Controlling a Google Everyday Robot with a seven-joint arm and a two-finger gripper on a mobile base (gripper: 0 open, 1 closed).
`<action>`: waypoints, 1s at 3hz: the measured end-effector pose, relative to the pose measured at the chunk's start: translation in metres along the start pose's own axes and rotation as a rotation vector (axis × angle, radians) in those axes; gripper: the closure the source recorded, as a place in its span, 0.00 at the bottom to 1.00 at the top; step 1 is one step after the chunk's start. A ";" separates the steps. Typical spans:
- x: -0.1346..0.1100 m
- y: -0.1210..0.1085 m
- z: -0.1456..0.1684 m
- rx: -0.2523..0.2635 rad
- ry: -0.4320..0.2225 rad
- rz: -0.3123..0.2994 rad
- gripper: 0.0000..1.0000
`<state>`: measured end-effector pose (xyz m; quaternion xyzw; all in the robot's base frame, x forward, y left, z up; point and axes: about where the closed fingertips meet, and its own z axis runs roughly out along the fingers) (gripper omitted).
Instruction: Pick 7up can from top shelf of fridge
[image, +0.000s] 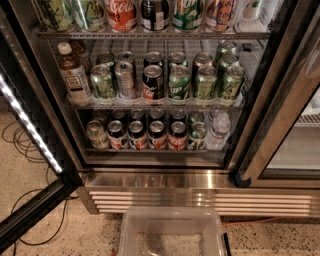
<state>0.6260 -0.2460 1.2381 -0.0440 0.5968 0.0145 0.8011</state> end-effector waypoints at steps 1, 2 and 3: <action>-0.013 -0.003 -0.014 0.010 -0.017 -0.010 1.00; -0.015 0.029 -0.017 -0.069 -0.015 -0.066 1.00; -0.040 0.065 -0.052 -0.183 -0.049 -0.112 1.00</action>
Offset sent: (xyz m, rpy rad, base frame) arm -0.0285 0.0544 0.0312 -0.1728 -0.0164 0.1896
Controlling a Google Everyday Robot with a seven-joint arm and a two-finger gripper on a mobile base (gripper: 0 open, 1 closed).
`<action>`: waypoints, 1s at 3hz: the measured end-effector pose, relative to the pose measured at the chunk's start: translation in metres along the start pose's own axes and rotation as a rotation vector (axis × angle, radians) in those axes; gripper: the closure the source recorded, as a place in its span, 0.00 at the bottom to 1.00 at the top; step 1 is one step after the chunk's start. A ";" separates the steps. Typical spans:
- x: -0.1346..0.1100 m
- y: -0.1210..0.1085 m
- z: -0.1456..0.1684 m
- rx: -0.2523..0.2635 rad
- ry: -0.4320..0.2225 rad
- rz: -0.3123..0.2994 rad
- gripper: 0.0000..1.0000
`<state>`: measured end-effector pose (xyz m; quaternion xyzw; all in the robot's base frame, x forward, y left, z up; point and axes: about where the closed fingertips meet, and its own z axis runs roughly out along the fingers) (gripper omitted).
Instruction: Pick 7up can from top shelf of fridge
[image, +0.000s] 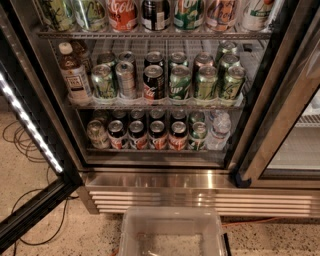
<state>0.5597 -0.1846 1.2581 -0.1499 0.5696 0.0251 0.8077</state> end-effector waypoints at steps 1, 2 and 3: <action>-0.010 0.017 -0.036 -0.062 0.005 0.010 1.00; -0.011 0.029 -0.059 -0.091 0.033 0.009 1.00; -0.011 0.029 -0.059 -0.091 0.033 0.009 1.00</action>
Offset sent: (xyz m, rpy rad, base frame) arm -0.0761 -0.0180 -0.0406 0.1095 0.1799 0.1285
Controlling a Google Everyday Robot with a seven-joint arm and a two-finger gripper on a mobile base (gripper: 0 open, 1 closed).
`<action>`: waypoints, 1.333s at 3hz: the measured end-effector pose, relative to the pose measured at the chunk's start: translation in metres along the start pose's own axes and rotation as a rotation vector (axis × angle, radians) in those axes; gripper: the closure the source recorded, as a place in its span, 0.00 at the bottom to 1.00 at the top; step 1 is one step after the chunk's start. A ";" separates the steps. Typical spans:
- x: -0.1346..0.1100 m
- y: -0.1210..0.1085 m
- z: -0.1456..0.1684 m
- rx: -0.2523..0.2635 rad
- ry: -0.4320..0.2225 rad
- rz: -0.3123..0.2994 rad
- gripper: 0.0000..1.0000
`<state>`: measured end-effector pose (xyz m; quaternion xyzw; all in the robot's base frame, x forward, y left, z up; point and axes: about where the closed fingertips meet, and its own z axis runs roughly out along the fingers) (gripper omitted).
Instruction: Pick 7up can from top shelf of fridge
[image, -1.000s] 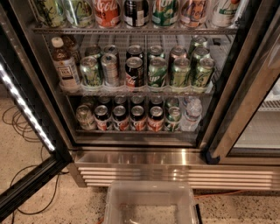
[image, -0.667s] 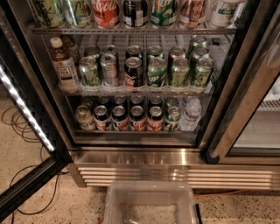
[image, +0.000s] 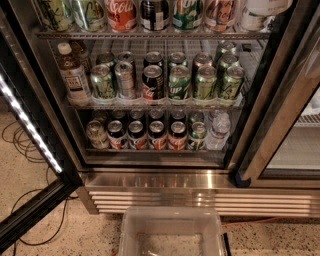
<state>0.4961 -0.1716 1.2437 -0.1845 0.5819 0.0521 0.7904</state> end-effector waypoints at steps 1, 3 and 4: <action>0.006 0.005 0.004 -0.007 0.012 -0.036 1.00; 0.074 0.004 0.004 0.013 0.131 0.039 1.00; 0.075 0.004 0.005 0.013 0.132 0.039 1.00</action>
Offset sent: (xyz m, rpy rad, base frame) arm 0.0521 -0.0096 -0.0764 0.0334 0.1665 -0.0008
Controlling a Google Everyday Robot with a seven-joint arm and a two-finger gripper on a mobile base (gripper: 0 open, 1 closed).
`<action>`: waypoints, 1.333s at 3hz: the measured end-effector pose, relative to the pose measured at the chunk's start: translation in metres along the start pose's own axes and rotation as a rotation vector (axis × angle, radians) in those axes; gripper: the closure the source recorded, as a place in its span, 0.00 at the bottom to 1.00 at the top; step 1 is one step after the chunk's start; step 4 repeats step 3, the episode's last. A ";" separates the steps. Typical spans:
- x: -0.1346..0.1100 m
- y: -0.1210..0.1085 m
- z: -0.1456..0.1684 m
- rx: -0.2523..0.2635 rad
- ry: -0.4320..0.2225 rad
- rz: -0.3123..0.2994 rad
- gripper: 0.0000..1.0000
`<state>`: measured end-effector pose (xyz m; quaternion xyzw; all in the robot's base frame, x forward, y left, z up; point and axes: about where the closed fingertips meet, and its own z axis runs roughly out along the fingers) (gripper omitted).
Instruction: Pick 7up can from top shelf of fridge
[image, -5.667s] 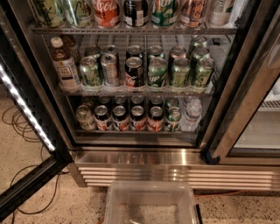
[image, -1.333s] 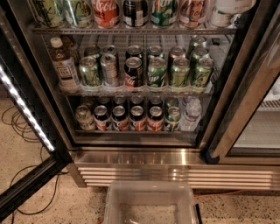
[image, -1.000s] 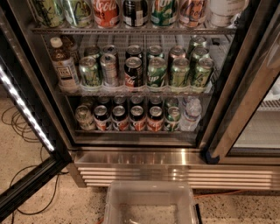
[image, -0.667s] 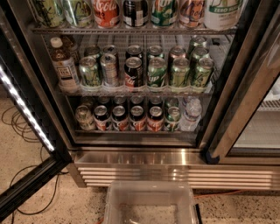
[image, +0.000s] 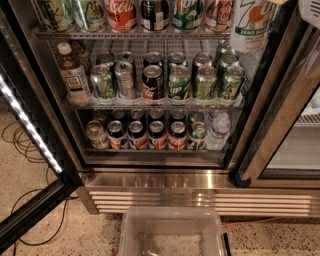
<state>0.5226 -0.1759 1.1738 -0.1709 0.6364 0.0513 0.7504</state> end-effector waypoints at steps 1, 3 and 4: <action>0.029 0.000 0.008 -0.001 0.036 0.023 1.00; 0.075 0.013 0.025 -0.068 0.066 0.095 1.00; 0.075 0.013 0.025 -0.068 0.066 0.095 1.00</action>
Offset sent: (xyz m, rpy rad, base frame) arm 0.0597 0.0185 -0.1265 0.2060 0.2217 0.1646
